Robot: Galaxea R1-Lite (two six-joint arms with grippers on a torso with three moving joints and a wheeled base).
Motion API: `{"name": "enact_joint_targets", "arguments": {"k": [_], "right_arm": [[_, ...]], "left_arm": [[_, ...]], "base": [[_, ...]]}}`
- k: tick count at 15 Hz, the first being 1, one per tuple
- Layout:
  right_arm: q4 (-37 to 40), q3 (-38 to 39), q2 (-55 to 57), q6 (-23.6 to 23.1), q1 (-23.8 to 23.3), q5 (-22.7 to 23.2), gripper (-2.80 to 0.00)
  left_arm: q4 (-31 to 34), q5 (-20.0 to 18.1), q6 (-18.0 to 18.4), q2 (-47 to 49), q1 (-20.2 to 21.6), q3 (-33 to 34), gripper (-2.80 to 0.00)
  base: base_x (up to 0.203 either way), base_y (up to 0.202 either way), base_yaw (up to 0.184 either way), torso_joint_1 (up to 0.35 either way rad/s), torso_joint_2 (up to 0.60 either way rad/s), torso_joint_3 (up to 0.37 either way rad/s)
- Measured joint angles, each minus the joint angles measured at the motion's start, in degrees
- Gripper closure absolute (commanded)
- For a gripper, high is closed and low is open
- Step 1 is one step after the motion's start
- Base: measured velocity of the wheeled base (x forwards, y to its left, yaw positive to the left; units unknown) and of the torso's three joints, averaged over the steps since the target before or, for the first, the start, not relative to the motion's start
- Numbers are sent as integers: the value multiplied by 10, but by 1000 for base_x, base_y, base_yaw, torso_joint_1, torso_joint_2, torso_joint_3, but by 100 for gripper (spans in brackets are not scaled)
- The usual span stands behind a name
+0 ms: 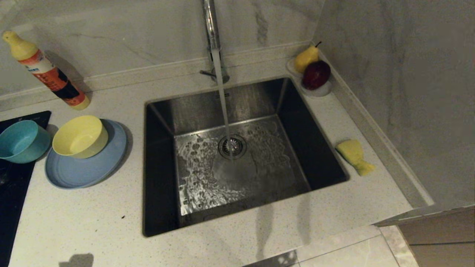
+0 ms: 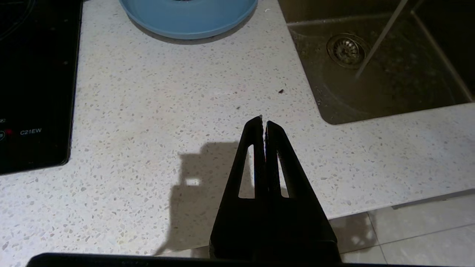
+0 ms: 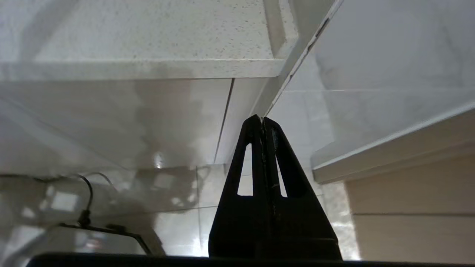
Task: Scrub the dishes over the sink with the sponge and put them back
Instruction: Pick up a bowl and the sponge
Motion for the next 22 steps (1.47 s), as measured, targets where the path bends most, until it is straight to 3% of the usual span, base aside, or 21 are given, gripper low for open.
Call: {"name": "enact_joint_targets", "arguments": {"k": [4, 8, 14, 22], "right_arm": [[6, -17, 1, 33, 0, -7, 0], [43, -179, 49, 35, 0, 22, 0], [89, -344, 263, -19, -3, 114, 0], [89, -460, 569, -16, 6, 118, 0]], "left_arm": [[0, 0, 0, 0, 0, 0, 0], [0, 0, 0, 1, 0, 0, 0], [0, 0, 0, 1, 0, 0, 0], [0, 0, 0, 1, 0, 0, 0]], "base": [[0, 0, 0, 0, 0, 0], [0, 0, 0, 0, 0, 0], [0, 0, 0, 0, 0, 0], [0, 0, 0, 0, 0, 0]]}}
